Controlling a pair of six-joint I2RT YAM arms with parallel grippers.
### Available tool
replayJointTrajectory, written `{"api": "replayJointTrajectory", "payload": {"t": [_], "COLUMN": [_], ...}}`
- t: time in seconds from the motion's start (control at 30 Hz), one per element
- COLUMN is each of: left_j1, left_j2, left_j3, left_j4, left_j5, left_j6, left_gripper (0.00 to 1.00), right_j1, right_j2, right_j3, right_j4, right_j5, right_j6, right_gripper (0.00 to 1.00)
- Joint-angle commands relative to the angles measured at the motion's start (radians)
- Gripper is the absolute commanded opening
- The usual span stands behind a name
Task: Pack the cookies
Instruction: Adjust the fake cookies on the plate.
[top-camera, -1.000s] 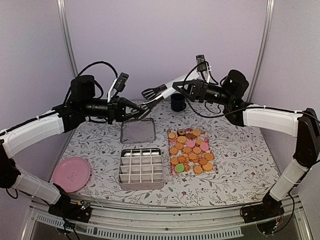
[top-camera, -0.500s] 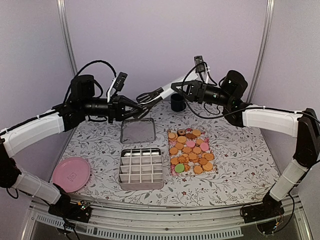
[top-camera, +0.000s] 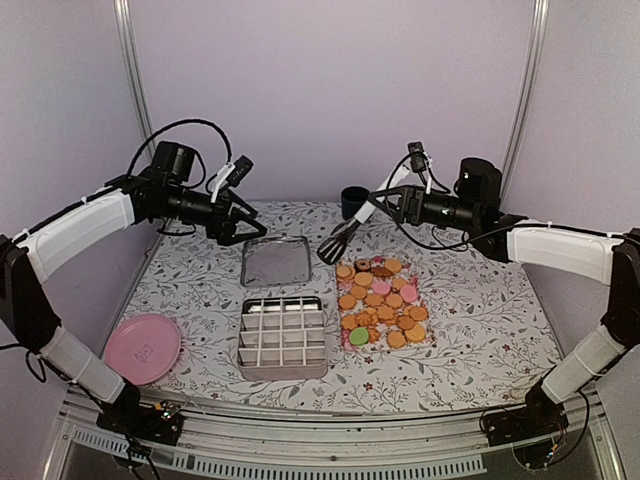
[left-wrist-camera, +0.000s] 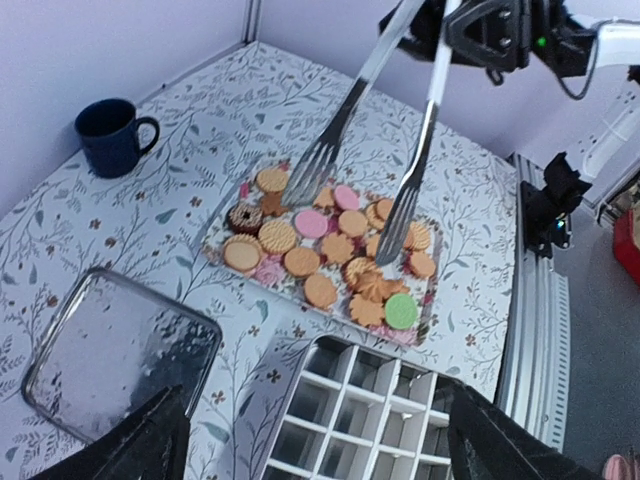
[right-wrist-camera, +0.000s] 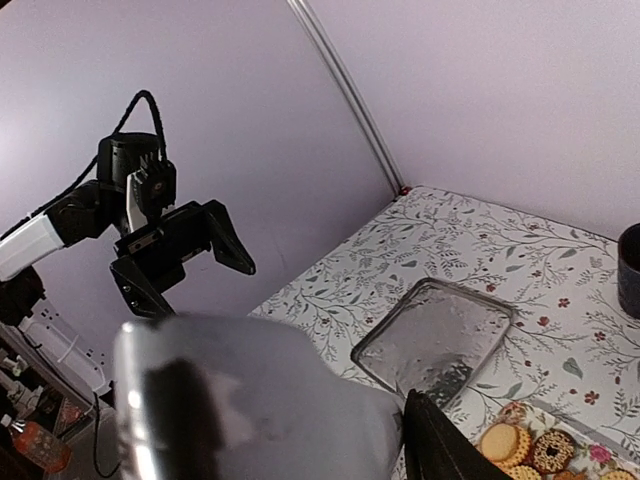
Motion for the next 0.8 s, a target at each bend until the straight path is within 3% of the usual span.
{"api": "replayJointTrajectory", "payload": {"t": [0.0, 0.3, 0.53, 0.77], "left_j1": [0.097, 0.188, 0.201, 0.201], "left_j2": [0.087, 0.163, 0.064, 0.042], "left_j3": [0.084, 0.062, -0.104, -0.157], "left_j4": [-0.295, -0.390, -0.260, -0.246], "left_j5": [-0.092, -0.187, -0.303, -0.288], "left_j6": [0.158, 0.242, 0.222, 0.201], "left_gripper": [0.90, 0.87, 0.92, 0.93], "right_j1": [-0.005, -0.005, 0.007, 0.091], "right_j2": [-0.103, -0.132, -0.189, -0.215], "right_j3": [-0.024, -0.027, -0.087, -0.140], "right_j4": [-0.177, -0.360, -0.438, -0.500], "right_j5": [0.187, 0.387, 0.408, 0.450], "right_j6": [-0.196, -0.356, -0.371, -0.364], "right_gripper": [0.51, 0.45, 0.45, 0.46]}}
